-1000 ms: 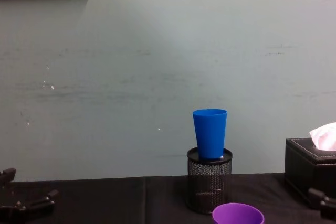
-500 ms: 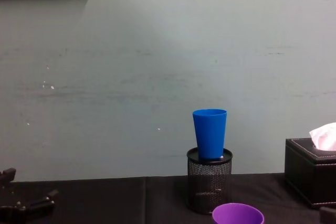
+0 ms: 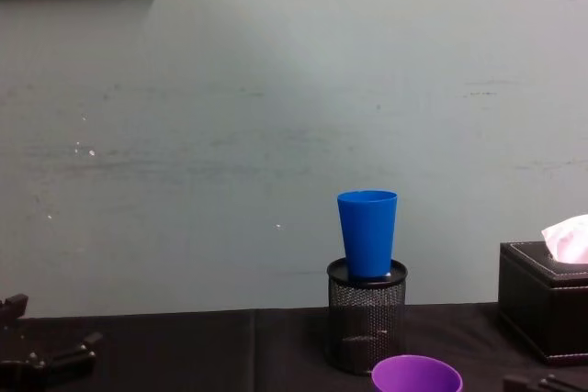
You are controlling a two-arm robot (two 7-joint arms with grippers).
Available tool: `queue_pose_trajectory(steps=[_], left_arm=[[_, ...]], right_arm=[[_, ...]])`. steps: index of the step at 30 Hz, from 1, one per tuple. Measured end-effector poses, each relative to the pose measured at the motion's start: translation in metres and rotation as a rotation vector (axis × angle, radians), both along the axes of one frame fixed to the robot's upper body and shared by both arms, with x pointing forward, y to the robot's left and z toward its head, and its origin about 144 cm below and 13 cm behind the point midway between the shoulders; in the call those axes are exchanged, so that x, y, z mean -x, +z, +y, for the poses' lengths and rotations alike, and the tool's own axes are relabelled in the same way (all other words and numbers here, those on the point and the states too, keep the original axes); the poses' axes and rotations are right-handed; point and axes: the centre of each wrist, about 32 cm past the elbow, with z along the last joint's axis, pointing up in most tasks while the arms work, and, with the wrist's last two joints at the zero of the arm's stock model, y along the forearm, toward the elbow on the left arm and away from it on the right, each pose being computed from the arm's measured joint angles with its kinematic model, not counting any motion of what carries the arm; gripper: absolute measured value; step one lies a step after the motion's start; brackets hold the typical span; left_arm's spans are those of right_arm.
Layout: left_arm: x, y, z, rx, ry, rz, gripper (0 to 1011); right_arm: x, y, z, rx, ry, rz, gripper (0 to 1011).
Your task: Pick up one cup with a gripper and tap it against the other cup.
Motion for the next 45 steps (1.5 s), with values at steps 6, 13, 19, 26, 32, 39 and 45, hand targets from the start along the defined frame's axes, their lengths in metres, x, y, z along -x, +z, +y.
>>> queue_pose_trajectory(steps=[6, 13, 19, 26, 32, 39, 45], left_arm=[[0.000, 0.000, 0.000, 0.000, 0.000, 0.000, 1005], [0.000, 0.000, 0.000, 0.000, 0.000, 0.000, 1004], [0.000, 0.000, 0.000, 0.000, 0.000, 0.000, 1005], [0.000, 0.000, 0.000, 0.000, 0.000, 0.000, 1005], [0.000, 0.000, 0.000, 0.000, 0.000, 0.000, 1005], [0.000, 0.000, 0.000, 0.000, 0.000, 0.000, 1005], [0.000, 0.000, 0.000, 0.000, 0.000, 0.000, 1005]], right_arm=[[-0.008, -0.003, 0.004, 0.016, 0.024, 0.006, 1003], [-0.017, -0.005, 0.008, 0.026, 0.045, -0.016, 1003], [-0.024, -0.007, 0.011, 0.020, 0.052, -0.024, 1003], [-0.033, -0.011, 0.014, 0.014, 0.057, -0.026, 1003], [-0.039, -0.012, 0.017, 0.008, 0.062, -0.029, 1003], [-0.045, -0.012, 0.022, 0.001, 0.073, -0.035, 1003], [-0.046, -0.012, 0.026, -0.009, 0.081, -0.038, 1003]])
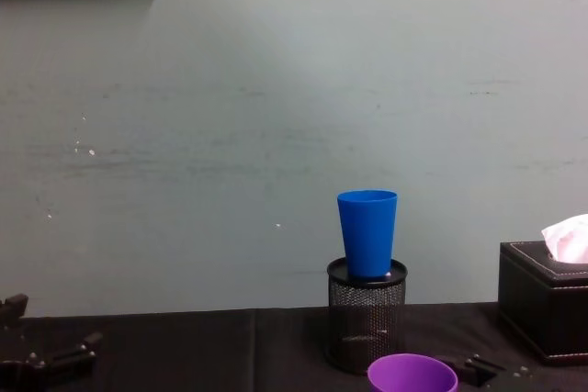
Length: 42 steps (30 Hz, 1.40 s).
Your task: Pick up one cup with a gripper and tap it against the other cup.
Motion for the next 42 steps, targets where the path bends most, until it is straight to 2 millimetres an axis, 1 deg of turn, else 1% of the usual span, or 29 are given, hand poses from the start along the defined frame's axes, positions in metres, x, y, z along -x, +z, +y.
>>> queue_pose_trajectory(steps=[23, 33, 38, 40, 42], left_arm=[[0.0000, 0.0000, 0.0000, 0.000, 0.000, 0.000, 1005], [0.0000, 0.0000, 0.0000, 0.000, 0.000, 0.000, 1005], [0.0000, 0.0000, 0.0000, 0.000, 0.000, 0.000, 1005], [0.0000, 0.0000, 0.0000, 0.000, 0.000, 0.000, 1005], [0.0000, 0.0000, 0.0000, 0.000, 0.000, 0.000, 1005]], right_arm=[[-0.0026, -0.0062, 0.0078, -0.037, 0.004, 0.001, 1003], [-0.0026, -0.0059, 0.0076, -0.037, 0.004, 0.001, 1003], [-0.0026, -0.0058, 0.0075, -0.037, 0.004, 0.000, 908], [-0.0025, -0.0058, 0.0074, -0.037, 0.004, 0.001, 844], [-0.0025, -0.0058, 0.0074, -0.037, 0.004, 0.001, 817]])
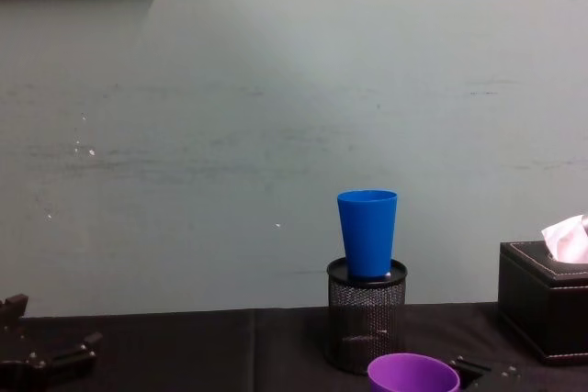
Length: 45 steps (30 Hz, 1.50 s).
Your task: Pick up one cup with a gripper and tap it against the other cup.
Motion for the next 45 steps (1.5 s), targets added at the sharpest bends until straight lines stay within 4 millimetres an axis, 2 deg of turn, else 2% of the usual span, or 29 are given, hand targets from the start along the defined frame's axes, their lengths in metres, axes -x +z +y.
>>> queue_pose_trajectory(steps=[12, 20, 32, 45], left_arm=[[0.000, 0.000, 0.000, 0.000, 0.000, 0.000, 1005], [0.000, 0.000, 0.000, 0.000, 0.000, 0.000, 1005], [0.000, 0.000, 0.000, 0.000, 0.000, 0.000, 1005], [0.000, 0.000, 0.000, 0.000, 0.000, 0.000, 1005]], right_arm=[[0.000, 0.000, 0.000, 0.000, 0.000, 0.000, 739], [0.000, 0.005, -0.001, 0.008, 0.000, 0.000, 726], [-0.007, 0.050, -0.006, 0.034, 0.008, -0.026, 728], [-0.011, 0.080, -0.010, 0.012, 0.017, -0.042, 728]])
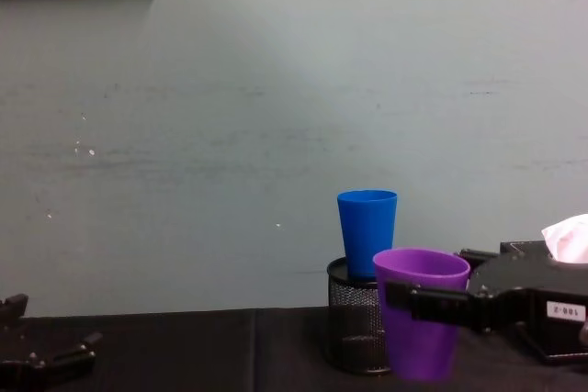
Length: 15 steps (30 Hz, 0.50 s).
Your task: Pick up one cup with a gripper and tap it against the other cup.
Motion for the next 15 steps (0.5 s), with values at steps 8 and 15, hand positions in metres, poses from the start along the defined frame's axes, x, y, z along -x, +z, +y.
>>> queue_pose_trajectory(steps=[8, 15], left_arm=[[0.000, 0.000, 0.000, 0.000, 0.000, 0.000, 1005], [0.000, 0.000, 0.000, 0.000, 0.000, 0.000, 1005]], right_arm=[[0.001, 0.009, 0.001, -0.003, 0.012, -0.006, 728], [0.000, 0.013, 0.003, 0.002, 0.023, -0.005, 728]])
